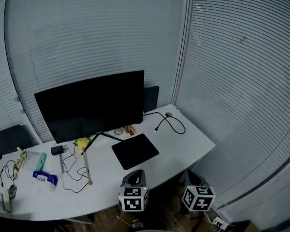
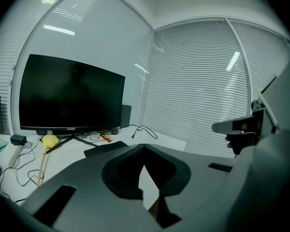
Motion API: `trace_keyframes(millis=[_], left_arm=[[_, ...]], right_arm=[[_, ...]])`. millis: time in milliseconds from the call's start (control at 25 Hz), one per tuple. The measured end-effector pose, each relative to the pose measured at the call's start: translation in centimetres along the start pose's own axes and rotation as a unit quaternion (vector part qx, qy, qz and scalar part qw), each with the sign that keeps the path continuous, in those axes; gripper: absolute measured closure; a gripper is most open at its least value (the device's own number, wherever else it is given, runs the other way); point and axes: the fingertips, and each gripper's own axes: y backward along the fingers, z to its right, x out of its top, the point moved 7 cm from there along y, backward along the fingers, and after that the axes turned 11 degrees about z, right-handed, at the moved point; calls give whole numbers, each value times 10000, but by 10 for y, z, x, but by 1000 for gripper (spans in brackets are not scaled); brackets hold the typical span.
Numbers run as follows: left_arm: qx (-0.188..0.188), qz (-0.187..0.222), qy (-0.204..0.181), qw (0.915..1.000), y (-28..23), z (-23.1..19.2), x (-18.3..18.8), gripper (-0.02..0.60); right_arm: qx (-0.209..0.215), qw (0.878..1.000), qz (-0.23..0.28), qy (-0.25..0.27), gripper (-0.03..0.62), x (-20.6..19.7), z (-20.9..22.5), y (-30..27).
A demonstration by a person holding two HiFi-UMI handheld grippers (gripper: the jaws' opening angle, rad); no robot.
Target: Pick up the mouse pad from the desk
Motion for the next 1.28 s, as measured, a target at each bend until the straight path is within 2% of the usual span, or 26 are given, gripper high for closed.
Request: trace_keyframes(millis=[400,800,1040,1280], left_arm=[[58,-241,-65,9997,-50,-23,-6,566],[315,-447,-110,9984,-75,-54,-5,566],[560,-572,-75,9968,-74,-72,-14,566],[1075,-643,121,9920,-69,-90,-17,566]], right_arm=[[9,9999,-146,-19,560,2,13,-59],[193,9989,-384,-160,560,-8,2,-111],[309,9975,-590,-222,560,-22,-5,-129],[661,9942,-843,-111,560,-21,-16,-161]])
